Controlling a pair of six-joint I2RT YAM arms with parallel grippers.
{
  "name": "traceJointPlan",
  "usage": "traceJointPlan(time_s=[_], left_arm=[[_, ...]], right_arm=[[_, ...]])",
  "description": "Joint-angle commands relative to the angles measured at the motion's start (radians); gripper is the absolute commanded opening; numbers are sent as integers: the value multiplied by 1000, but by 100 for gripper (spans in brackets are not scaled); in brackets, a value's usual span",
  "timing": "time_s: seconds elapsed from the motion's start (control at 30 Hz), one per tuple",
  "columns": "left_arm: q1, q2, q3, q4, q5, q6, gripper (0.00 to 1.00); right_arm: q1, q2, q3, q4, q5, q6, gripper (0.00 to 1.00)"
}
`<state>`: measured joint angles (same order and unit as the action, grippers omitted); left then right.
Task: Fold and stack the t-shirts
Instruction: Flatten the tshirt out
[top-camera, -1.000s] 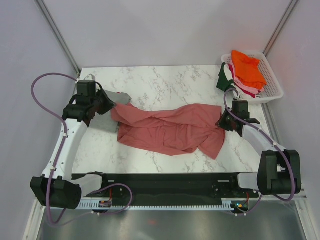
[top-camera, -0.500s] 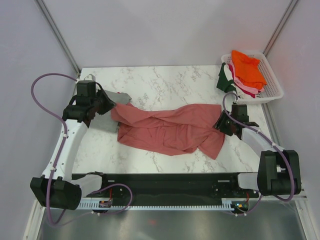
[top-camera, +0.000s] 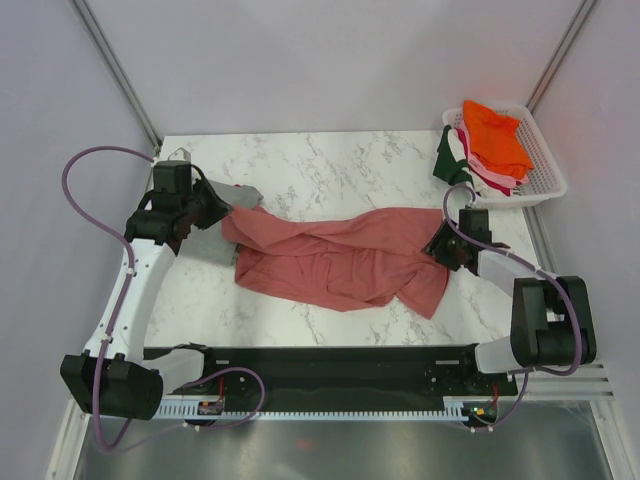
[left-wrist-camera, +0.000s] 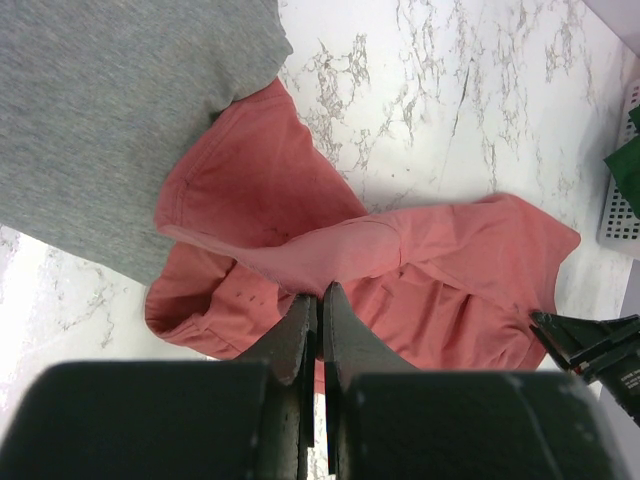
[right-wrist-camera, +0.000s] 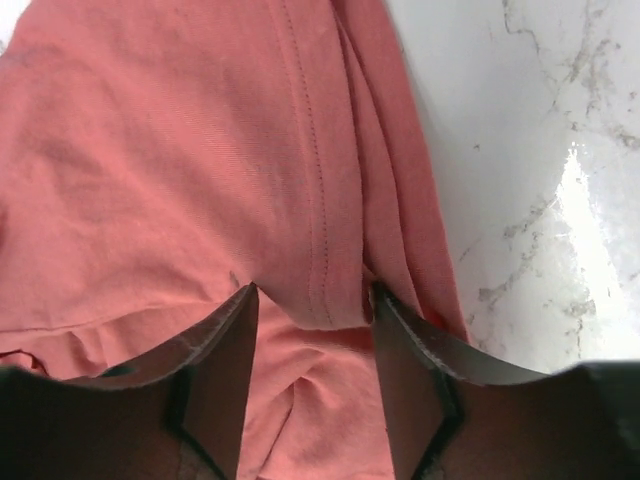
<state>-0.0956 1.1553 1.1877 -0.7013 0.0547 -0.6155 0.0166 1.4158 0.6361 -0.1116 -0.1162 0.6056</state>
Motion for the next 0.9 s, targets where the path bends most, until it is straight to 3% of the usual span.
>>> traceJointPlan(time_s=[0.0,0.1,0.23,0.27,0.33,0.63,0.87], left_arm=[[8,-23,-3,33,-4,42,2],[8,-23,-3,33,-4,43,2],[8,-22,-3,33,-6,43,2],[8,-22,-3,33,-6,43,2],[8,-16,-3,31,-7,43,2],[8,56,76,19,45,2,2],[17,152,398,-69,13,-4,2]], right_arm=[[-3,26,11,78,3,40,55],[-3,28,11,87,30,48,41],[-1,-14,17,69,87,46,7],[-3,-37,23,63,108,42,4],[-1,-60,40,46,110,37,0],[-3,-112,224,-28,110,-3,0],[-10,-118,502,-155,81,-24,0]])
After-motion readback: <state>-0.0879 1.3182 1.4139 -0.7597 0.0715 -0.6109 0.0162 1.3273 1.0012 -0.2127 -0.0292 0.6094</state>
